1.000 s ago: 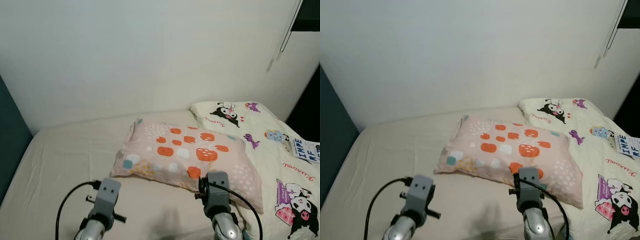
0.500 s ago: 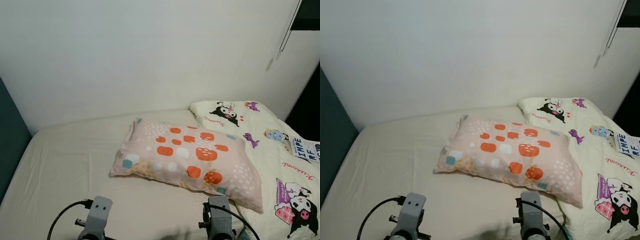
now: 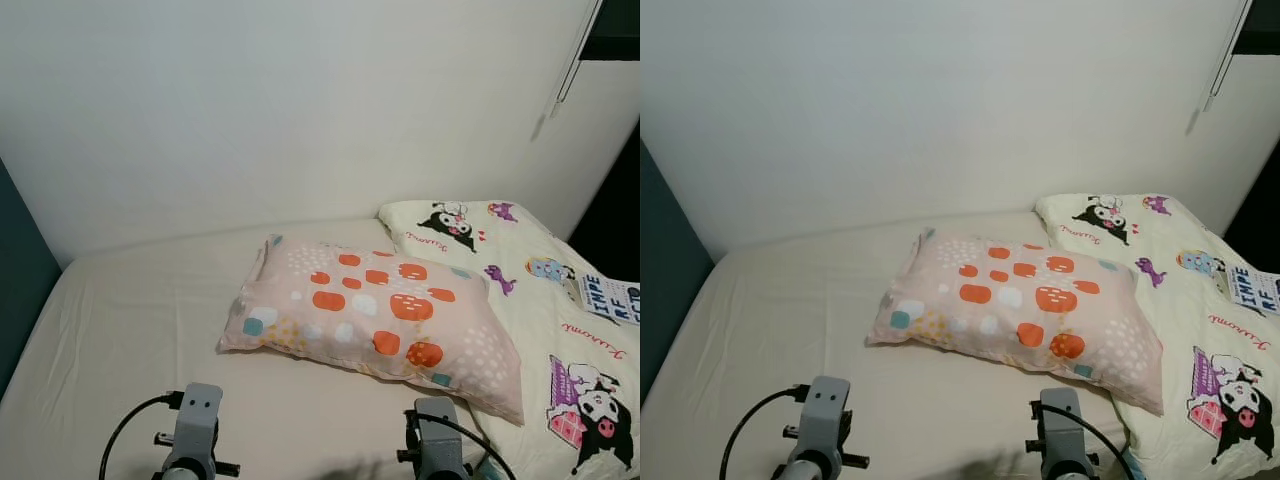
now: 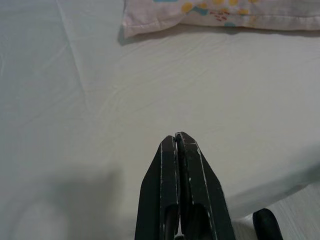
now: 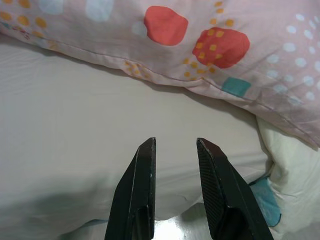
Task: Clean up the room
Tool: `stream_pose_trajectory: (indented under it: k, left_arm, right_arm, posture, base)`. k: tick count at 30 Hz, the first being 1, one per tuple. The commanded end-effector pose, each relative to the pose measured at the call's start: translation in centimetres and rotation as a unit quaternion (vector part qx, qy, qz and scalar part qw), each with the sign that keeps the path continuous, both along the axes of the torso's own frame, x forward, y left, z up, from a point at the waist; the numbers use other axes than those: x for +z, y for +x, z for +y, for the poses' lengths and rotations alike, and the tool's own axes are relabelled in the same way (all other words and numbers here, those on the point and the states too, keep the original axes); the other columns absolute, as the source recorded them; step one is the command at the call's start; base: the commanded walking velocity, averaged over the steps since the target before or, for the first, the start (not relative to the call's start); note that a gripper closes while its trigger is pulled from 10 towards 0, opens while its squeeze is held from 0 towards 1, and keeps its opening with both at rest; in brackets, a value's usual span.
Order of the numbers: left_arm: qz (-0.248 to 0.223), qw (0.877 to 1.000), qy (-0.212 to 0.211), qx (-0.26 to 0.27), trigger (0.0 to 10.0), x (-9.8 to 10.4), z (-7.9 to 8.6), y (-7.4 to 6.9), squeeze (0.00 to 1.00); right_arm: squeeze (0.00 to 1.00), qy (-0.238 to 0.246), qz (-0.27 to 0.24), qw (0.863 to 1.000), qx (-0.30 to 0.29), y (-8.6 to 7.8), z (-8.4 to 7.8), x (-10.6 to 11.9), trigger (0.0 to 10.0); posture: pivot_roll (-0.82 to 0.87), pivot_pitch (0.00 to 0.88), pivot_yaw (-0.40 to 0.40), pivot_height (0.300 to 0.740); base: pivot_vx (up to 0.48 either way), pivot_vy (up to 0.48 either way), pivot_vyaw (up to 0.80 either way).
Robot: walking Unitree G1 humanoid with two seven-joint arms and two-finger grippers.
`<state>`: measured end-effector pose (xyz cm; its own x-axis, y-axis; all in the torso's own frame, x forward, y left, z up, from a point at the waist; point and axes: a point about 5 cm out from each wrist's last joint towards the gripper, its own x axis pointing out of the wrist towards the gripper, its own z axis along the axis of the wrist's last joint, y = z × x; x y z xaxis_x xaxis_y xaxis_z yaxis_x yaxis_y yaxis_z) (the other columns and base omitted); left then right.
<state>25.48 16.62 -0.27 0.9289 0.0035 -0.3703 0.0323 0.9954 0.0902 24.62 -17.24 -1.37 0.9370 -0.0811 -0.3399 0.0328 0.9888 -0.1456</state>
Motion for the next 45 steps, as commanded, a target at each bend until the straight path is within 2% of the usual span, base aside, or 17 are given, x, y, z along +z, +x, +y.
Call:
stream_pose_trajectory:
  k: [1, 11, 22, 29, 34, 39, 45]
  left_arm:
    - [0.008, 1.000, -0.005, 0.002, 10.0, -0.2, 0.0, -0.3, 0.00]
    - [0.008, 1.000, 0.010, 0.005, 10.0, -0.2, 0.2, -0.2, 0.00]
    - [0.006, 1.000, 0.009, 0.007, 10.0, -0.2, 0.1, -0.1, 0.00]
    - [0.006, 1.000, 0.012, 0.005, 10.0, -0.2, 0.4, -0.2, 0.00]
    - [0.000, 1.000, 0.010, 0.010, 10.0, 0.1, 0.4, 0.1, 0.00]
    - [-0.016, 1.000, 0.003, 0.015, 10.0, 0.5, 0.3, 0.2, 0.00]
    - [-0.024, 1.000, 0.005, 0.000, 10.0, 0.7, 0.0, 0.1, 0.00]
  right_arm:
    - [0.00, 0.006, -0.002, 1.000, -0.002, 0.0, 0.1, 0.0, 10.0]
    - [0.00, 0.013, 0.002, 1.000, -0.003, 0.1, 0.3, 0.0, 10.0]
    - [0.00, -0.011, -0.016, 1.000, -0.004, 0.7, 0.0, 0.6, 10.0]
    - [0.00, 0.000, -0.021, 1.000, 0.004, 0.9, 0.6, 0.8, 10.0]
    - [0.00, 0.010, -0.012, 1.000, 0.021, 1.0, 1.1, 0.6, 10.0]
    - [0.00, -0.003, -0.021, 0.999, 0.036, 1.5, 1.4, 1.0, 10.0]
    - [0.00, -0.003, -0.027, 0.999, 0.023, 1.7, 1.1, 1.3, 10.0]
  posture:
    - [0.00, 0.118, -0.021, 0.740]
    - [0.01, 0.120, -0.019, 0.740]
    - [0.00, 0.116, -0.022, 0.740]
    - [0.01, 0.116, -0.007, 0.740]
    - [0.02, 0.116, -0.018, 0.740]
    - [0.02, 0.116, -0.019, 0.740]
    - [0.02, 0.116, -0.022, 0.740]
  base:
    - [0.000, 0.000, 0.00]
    - [0.000, 0.000, 0.00]
    - [0.000, 0.000, 0.00]
    - [0.000, 0.000, 0.00]
    - [0.000, 0.000, 0.00]
    - [0.000, 0.000, 0.00]
    - [0.000, 0.000, 0.00]
